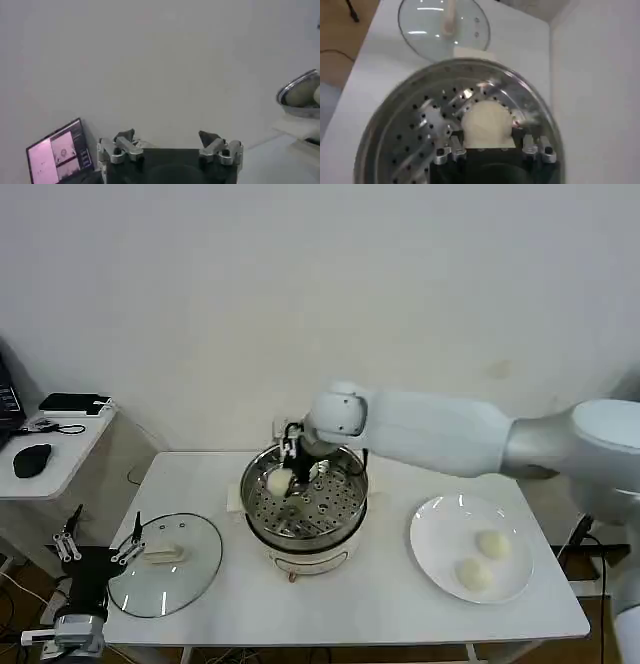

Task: Take steamed baozi put them in steamer then cover it.

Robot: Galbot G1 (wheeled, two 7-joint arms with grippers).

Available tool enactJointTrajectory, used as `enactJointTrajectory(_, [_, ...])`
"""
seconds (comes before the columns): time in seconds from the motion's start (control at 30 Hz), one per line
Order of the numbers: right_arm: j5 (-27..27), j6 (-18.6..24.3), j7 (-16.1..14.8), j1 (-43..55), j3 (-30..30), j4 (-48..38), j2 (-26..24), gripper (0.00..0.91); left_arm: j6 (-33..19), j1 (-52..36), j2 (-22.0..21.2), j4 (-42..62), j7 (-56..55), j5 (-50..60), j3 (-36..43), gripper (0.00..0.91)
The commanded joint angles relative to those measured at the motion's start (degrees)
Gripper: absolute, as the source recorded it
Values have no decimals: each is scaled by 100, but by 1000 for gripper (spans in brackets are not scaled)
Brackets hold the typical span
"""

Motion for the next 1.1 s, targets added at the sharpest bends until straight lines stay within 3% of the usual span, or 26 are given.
enactJointTrajectory(0.03, [129,-186,171,-364,12,-484,602,645,-22,1,-3,-2,-2,3,-5,907])
enactJointTrajectory(0.63, [-336,-173,92,-381,57,-895,661,655,-33,2,3,-8,-3,9,14,907])
enactJointTrajectory(0.67, [-340,-168,85,-391,62,-908,665,907,-33,1,3,-10,-3,10,13,907])
enactJointTrajectory(0.9, [-429,-124,79,-414,91,-898,626,907,-32,14,1,-40,-3,7,12,907])
enactJointTrajectory(1.1, [-379,-24,-49,229,137,43,-61,907,-27,9,30,-44,-1,2,22,907])
